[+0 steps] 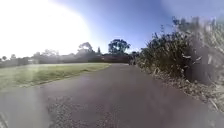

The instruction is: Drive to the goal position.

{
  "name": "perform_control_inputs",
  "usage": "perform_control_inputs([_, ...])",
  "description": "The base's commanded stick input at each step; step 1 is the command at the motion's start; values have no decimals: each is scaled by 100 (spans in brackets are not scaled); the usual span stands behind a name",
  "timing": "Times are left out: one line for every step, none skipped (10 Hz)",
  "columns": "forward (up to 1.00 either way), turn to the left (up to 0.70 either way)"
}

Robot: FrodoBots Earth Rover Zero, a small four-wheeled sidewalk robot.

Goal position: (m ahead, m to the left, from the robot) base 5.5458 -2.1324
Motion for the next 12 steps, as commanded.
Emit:
perform_control_inputs([70,-1])
perform_control_inputs([70,-13])
perform_control_inputs([70,-25])
perform_control_inputs([70,-35])
perform_control_inputs([70,-35])
perform_control_inputs([70,-35])
perform_control_inputs([70,-34])
perform_control_inputs([70,-30])
perform_control_inputs([70,-25])
perform_control_inputs([70,0])
perform_control_inputs([70,0])
perform_control_inputs([70,0])
